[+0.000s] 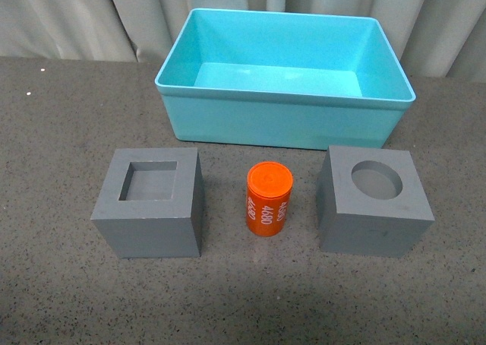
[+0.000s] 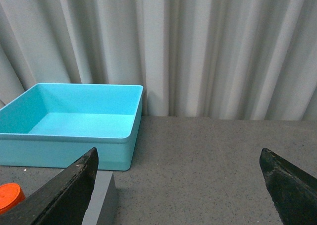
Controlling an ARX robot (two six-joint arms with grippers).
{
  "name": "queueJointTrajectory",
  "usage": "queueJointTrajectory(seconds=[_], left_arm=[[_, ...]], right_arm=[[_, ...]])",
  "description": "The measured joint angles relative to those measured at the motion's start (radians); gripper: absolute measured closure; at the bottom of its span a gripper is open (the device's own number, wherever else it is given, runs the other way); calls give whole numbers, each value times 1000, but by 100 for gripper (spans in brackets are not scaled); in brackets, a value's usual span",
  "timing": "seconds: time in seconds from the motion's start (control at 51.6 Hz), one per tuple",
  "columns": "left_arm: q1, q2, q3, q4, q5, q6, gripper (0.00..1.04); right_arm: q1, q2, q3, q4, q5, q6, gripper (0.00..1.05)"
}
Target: Place gray and orange parts in blue box
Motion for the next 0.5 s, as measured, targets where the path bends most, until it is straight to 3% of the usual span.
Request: queueJointTrajectory(seconds=[0.077, 0.155, 0.232, 0.348, 0.503], left_arm=[[0, 0, 0, 0, 0, 0, 7], [0, 0, 0, 0, 0, 0, 7], [0, 0, 0, 0, 0, 0, 7], [0, 0, 0, 0, 0, 0, 7], [0, 0, 0, 0, 0, 0, 7]], right_arm=[[8, -1, -1, 13, 21, -23, 10], [55, 30, 0, 81, 149, -221, 10], [69, 194, 9, 131, 130, -362, 10], [103, 581, 82, 284, 100, -325, 10], [146, 950, 216, 347, 72, -224, 10]])
